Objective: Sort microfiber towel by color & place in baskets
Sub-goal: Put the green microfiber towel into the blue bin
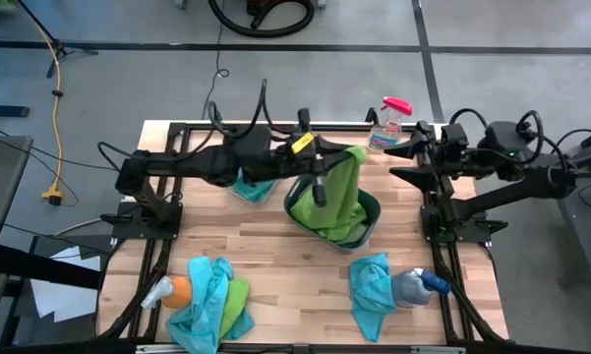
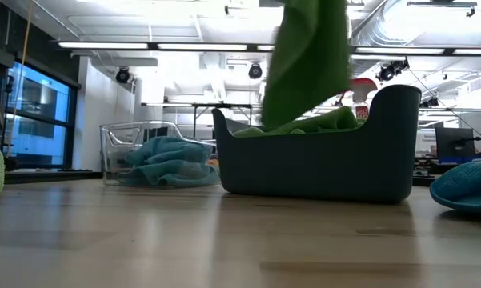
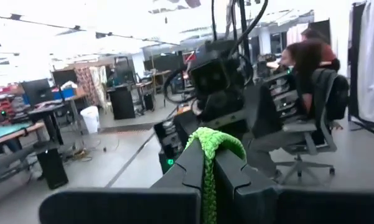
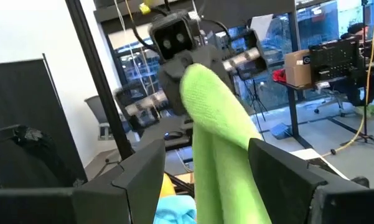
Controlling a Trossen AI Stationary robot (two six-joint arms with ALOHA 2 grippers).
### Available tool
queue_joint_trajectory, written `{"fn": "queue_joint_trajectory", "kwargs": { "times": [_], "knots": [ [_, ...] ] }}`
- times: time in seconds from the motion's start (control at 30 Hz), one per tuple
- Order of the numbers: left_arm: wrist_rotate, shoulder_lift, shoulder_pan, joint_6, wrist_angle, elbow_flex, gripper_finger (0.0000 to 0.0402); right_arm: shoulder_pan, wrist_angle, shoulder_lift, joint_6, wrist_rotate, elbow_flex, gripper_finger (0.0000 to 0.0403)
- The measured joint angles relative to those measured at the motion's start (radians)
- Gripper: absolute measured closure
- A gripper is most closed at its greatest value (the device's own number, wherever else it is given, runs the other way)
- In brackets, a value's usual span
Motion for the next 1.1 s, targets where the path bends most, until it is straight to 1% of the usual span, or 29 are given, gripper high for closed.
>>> {"fn": "queue_joint_trajectory", "kwargs": {
  "times": [0.1,0.4,0.53,0.77,0.87,0.97,1.1],
  "knots": [
    [0.018,0.018,0.016,0.0,0.042,0.0,0.0401,0.0,-0.016,-0.011,0.0,0.0,0.0,0.0174],
    [0.013,0.008,0.042,0.0,-0.025,0.0,0.0401,0.0,-0.063,-0.014,-0.007,-0.001,0.0,0.0174],
    [0.008,0.01,0.044,0.004,-0.124,0.0,0.0401,0.0,-0.07,-0.013,-0.006,-0.001,0.0,0.0174],
    [0.005,0.038,0.032,-0.098,-0.318,-0.009,0.0401,0.0,-0.07,-0.012,-0.004,-0.001,0.0,0.0174],
    [0.006,0.024,0.014,-0.153,-0.306,-0.088,0.0401,0.0,-0.071,-0.01,-0.004,-0.001,0.0,0.0174],
    [0.005,0.008,-0.014,-0.226,-0.3,-0.201,0.0401,0.0,-0.07,-0.009,0.004,-0.002,0.0,0.0174],
    [0.005,-0.018,-0.057,-0.332,-0.194,-0.365,0.0401,0.0,-0.073,-0.003,0.004,-0.001,0.0,0.0174]
  ]
}}
